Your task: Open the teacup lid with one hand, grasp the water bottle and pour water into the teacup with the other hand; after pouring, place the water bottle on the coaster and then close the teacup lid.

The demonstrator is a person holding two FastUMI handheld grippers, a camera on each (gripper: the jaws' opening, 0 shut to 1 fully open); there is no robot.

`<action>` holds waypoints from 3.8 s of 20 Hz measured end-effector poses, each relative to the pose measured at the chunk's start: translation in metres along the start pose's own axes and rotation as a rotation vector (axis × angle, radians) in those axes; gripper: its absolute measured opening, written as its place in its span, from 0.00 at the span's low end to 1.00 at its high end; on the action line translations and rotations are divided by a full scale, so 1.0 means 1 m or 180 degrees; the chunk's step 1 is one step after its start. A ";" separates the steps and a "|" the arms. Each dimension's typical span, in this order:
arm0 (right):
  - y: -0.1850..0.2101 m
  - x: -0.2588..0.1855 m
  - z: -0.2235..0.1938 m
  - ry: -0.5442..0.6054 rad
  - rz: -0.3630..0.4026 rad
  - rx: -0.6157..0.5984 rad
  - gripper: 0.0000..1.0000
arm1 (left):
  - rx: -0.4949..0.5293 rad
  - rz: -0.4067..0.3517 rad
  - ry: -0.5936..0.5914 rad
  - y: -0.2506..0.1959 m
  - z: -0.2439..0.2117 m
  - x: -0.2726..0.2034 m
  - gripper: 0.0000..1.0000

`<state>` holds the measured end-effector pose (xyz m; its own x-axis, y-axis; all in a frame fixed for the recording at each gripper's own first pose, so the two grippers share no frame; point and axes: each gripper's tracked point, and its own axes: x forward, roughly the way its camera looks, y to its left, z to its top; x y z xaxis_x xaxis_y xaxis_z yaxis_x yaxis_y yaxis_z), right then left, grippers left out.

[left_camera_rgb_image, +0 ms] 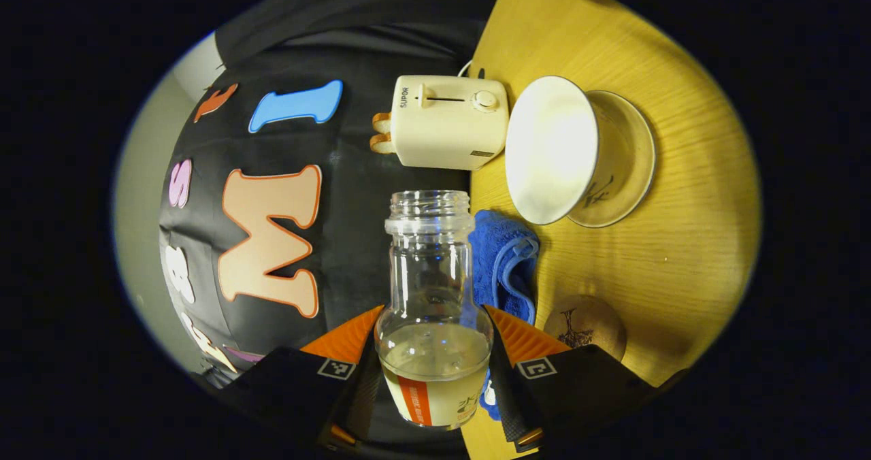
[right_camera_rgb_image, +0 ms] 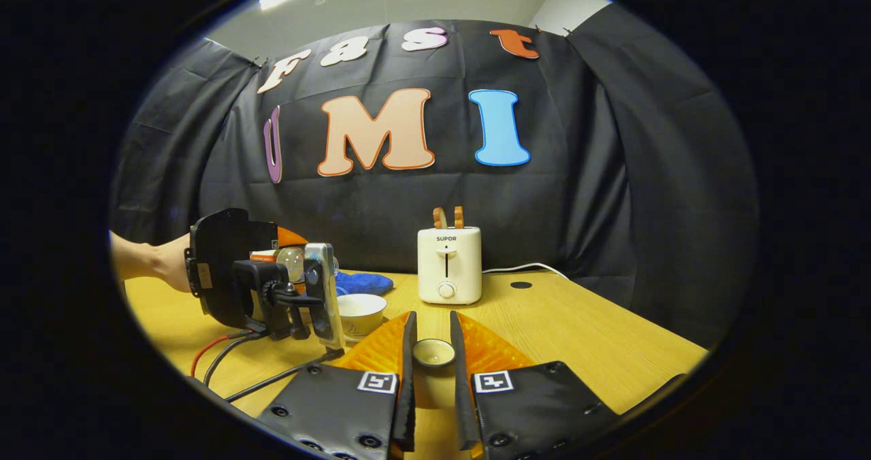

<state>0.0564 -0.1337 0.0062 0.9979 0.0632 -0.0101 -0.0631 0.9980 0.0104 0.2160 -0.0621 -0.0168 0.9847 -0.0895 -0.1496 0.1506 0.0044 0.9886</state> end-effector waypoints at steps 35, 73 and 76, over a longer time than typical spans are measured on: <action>0.002 -0.001 0.000 -0.0002 0.0046 -0.0014 0.27 | 0.1290 -0.0324 0.0054 0.000 0.013 0.004 0.71; 0.003 -0.001 0.000 -0.0005 0.0061 -0.0019 0.27 | -0.1462 -0.0594 -0.0283 -0.021 0.020 -0.013 0.70; 0.003 0.000 0.000 -0.0006 0.0057 -0.0020 0.27 | -0.2725 -0.0366 -0.0549 -0.016 0.031 -0.005 0.69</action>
<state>0.0559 -0.1311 0.0062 0.9967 0.0812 -0.0082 -0.0812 0.9967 0.0042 0.2056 -0.0922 -0.0309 0.9428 -0.2841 -0.1742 0.3301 0.7250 0.6045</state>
